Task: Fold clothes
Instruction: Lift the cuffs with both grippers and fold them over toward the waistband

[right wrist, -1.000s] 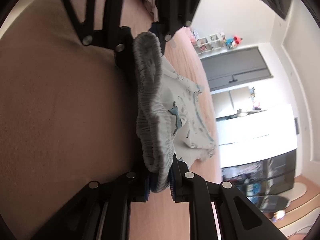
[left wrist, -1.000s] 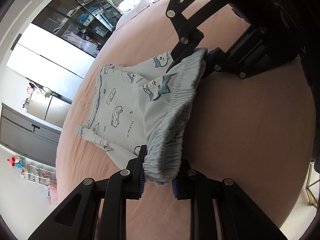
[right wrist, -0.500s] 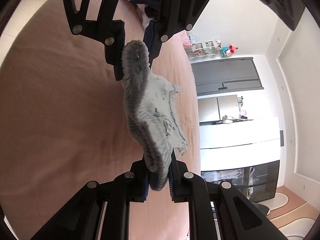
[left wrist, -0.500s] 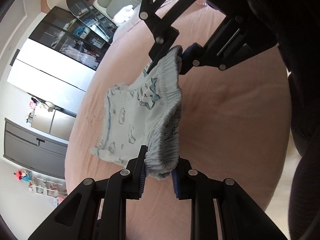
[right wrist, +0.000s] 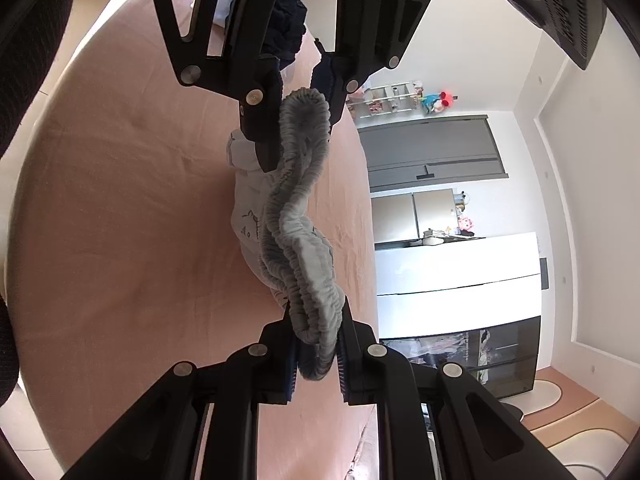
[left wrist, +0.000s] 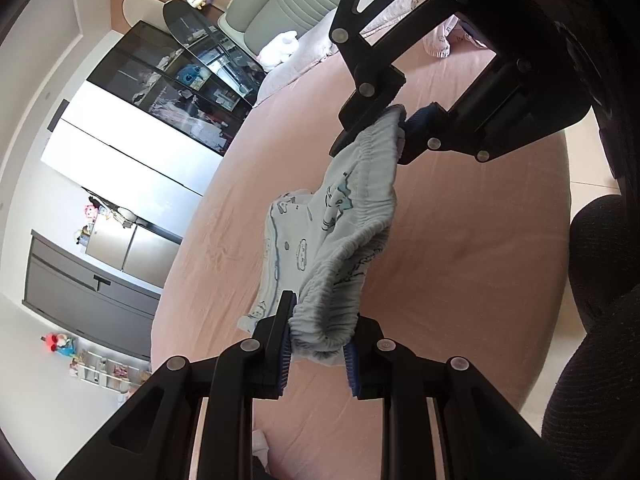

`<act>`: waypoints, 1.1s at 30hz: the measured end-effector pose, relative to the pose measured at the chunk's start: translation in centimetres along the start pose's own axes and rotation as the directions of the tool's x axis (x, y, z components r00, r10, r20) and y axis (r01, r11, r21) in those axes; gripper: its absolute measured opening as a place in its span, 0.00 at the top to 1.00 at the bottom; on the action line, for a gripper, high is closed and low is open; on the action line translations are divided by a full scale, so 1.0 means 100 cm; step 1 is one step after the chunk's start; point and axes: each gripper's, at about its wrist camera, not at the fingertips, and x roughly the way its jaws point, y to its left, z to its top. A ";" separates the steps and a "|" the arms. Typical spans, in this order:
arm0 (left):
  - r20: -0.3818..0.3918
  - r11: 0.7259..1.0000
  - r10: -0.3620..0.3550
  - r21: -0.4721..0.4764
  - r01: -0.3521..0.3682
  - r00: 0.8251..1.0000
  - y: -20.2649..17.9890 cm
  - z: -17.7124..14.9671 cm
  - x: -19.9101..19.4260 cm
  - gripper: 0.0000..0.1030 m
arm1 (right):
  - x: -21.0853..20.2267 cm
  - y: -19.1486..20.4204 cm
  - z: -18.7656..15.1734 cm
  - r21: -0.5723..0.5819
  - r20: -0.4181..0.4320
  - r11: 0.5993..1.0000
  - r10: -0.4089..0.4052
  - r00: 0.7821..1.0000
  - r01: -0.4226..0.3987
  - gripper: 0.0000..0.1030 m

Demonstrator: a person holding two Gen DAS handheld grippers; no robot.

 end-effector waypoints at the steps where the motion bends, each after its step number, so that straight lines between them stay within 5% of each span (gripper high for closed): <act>1: 0.001 1.000 0.002 -0.002 -0.002 1.000 0.002 0.001 -0.002 0.81 | -0.002 -0.002 0.000 -0.001 -0.001 1.000 -0.002 1.000 0.002 0.87; 15: 0.038 0.997 0.063 -0.054 -0.061 0.997 0.026 0.011 -0.022 0.81 | -0.021 -0.035 0.008 0.040 -0.021 0.999 -0.030 0.999 0.031 0.87; 25: 0.050 0.997 0.065 -0.048 -0.063 0.997 0.023 0.012 -0.030 0.80 | -0.056 -0.034 0.003 0.039 0.003 0.999 0.036 0.999 -0.037 0.87; 33: 0.039 0.995 0.075 -0.075 -0.072 0.996 0.029 0.012 -0.017 0.79 | -0.044 -0.047 0.001 0.090 0.003 0.991 0.097 0.995 -0.097 0.87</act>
